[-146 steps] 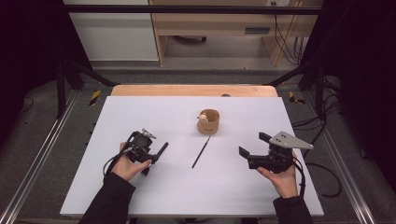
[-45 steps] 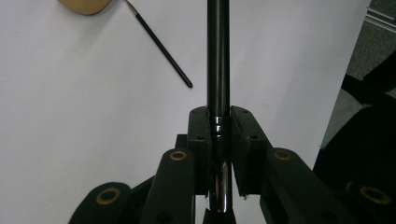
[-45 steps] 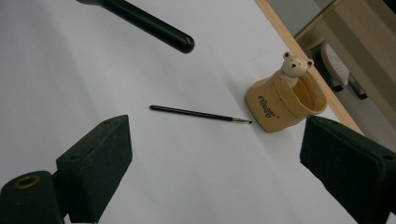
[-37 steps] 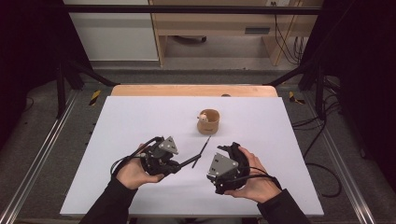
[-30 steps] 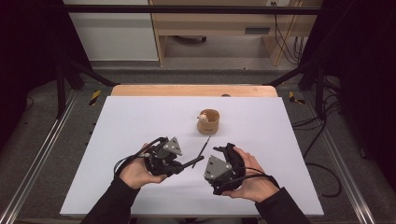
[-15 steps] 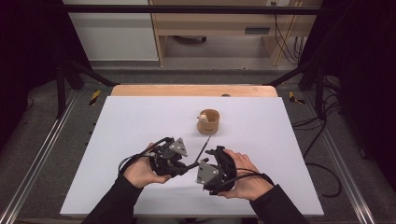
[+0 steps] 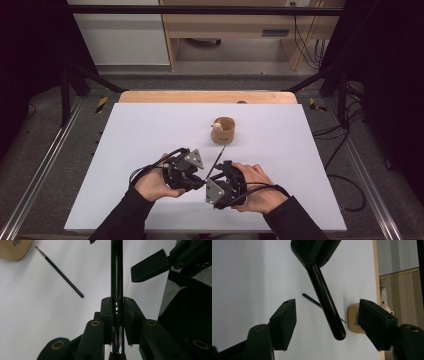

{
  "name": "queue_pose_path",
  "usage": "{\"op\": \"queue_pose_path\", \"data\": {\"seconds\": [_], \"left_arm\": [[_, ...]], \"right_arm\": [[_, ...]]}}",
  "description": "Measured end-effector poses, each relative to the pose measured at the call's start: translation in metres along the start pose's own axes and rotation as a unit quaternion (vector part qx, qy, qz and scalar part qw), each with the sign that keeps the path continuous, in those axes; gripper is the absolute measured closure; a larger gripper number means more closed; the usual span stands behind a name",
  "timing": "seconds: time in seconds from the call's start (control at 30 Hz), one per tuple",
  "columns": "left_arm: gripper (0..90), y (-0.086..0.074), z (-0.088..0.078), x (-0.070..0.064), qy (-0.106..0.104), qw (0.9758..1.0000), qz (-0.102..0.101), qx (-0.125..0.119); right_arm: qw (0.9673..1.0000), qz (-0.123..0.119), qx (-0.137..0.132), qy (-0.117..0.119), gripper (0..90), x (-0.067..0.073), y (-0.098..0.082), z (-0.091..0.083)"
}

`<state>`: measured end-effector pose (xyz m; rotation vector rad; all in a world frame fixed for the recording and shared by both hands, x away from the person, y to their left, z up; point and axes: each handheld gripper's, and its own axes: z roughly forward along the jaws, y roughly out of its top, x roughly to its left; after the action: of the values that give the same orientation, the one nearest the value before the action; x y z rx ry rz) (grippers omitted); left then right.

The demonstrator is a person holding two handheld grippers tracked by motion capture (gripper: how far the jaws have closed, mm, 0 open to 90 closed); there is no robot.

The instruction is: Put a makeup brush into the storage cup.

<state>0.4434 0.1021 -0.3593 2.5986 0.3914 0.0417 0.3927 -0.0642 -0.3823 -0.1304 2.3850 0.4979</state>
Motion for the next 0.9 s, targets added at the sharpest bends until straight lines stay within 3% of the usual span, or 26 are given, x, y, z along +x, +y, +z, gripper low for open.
{"op": "queue_pose_path", "data": {"seconds": [0.47,0.9], "left_arm": [[78.4,0.0021,0.0039,-0.0009,-0.005,0.9999,0.007,0.015],[78.4,0.0041,0.007,-0.0009,-0.006,0.9998,0.004,0.021]], "right_arm": [[0.9984,-0.056,0.005,-0.003,52.1,0.0047,0.0034,0.0068],[0.9969,-0.079,-0.003,0.006,70.5,0.0061,0.0063,0.0082]]}}
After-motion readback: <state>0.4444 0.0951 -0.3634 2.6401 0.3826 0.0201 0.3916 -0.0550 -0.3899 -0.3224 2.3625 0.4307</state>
